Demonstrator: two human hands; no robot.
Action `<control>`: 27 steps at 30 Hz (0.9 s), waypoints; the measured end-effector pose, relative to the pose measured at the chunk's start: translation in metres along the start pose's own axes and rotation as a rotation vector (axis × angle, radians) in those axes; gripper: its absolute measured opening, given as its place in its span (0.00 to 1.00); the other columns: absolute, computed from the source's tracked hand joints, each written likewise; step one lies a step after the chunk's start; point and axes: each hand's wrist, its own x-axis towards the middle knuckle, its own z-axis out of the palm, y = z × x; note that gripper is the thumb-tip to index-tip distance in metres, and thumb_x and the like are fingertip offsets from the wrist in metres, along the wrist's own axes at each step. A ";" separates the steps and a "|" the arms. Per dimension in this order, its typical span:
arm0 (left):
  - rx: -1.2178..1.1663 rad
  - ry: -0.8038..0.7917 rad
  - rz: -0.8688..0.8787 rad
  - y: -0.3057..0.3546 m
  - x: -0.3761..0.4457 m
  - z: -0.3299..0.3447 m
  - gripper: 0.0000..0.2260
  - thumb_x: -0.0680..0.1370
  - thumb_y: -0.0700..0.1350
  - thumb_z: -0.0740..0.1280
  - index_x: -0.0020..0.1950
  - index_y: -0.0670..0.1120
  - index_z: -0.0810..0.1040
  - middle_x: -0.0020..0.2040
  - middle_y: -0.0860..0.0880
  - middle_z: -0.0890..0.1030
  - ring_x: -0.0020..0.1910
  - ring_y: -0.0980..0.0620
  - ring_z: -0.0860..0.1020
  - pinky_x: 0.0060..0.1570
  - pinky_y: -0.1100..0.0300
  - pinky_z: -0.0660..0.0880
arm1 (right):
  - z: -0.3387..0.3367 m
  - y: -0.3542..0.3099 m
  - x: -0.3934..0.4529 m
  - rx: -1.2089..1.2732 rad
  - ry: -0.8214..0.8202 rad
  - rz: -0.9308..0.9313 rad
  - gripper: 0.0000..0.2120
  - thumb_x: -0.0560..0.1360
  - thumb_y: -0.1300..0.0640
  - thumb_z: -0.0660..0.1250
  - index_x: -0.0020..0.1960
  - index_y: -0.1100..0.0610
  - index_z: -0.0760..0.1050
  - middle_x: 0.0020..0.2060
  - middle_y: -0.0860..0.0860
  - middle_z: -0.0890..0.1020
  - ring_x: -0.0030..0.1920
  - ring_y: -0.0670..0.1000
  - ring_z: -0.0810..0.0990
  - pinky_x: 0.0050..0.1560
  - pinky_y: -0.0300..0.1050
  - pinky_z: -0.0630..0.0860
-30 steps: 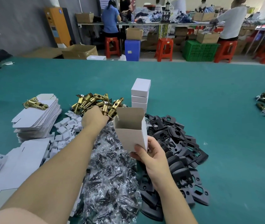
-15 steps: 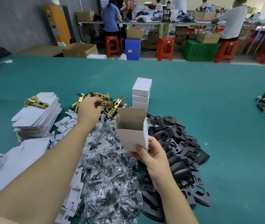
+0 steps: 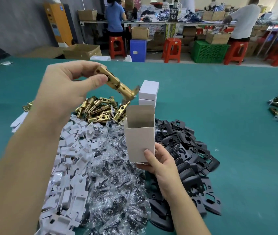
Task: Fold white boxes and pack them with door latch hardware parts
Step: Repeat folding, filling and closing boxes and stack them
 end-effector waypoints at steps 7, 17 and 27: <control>0.235 -0.130 -0.016 0.008 -0.021 0.029 0.09 0.73 0.41 0.78 0.48 0.55 0.86 0.41 0.60 0.85 0.33 0.49 0.74 0.35 0.63 0.70 | 0.002 -0.003 -0.003 0.036 -0.047 0.011 0.19 0.73 0.42 0.75 0.61 0.48 0.81 0.58 0.56 0.85 0.58 0.60 0.84 0.52 0.55 0.85; 0.442 -0.312 -0.003 -0.002 -0.031 0.053 0.04 0.75 0.47 0.76 0.48 0.55 0.86 0.37 0.63 0.83 0.33 0.64 0.76 0.35 0.71 0.68 | 0.001 -0.002 -0.001 0.056 -0.083 0.007 0.24 0.70 0.38 0.78 0.61 0.48 0.79 0.61 0.58 0.83 0.61 0.62 0.83 0.58 0.59 0.83; 0.626 -0.377 -0.011 -0.018 -0.029 0.044 0.02 0.77 0.49 0.73 0.46 0.56 0.84 0.35 0.65 0.81 0.36 0.67 0.75 0.33 0.72 0.66 | -0.004 0.006 0.001 -0.027 -0.049 -0.052 0.17 0.76 0.57 0.73 0.64 0.52 0.78 0.56 0.53 0.85 0.56 0.59 0.85 0.48 0.52 0.85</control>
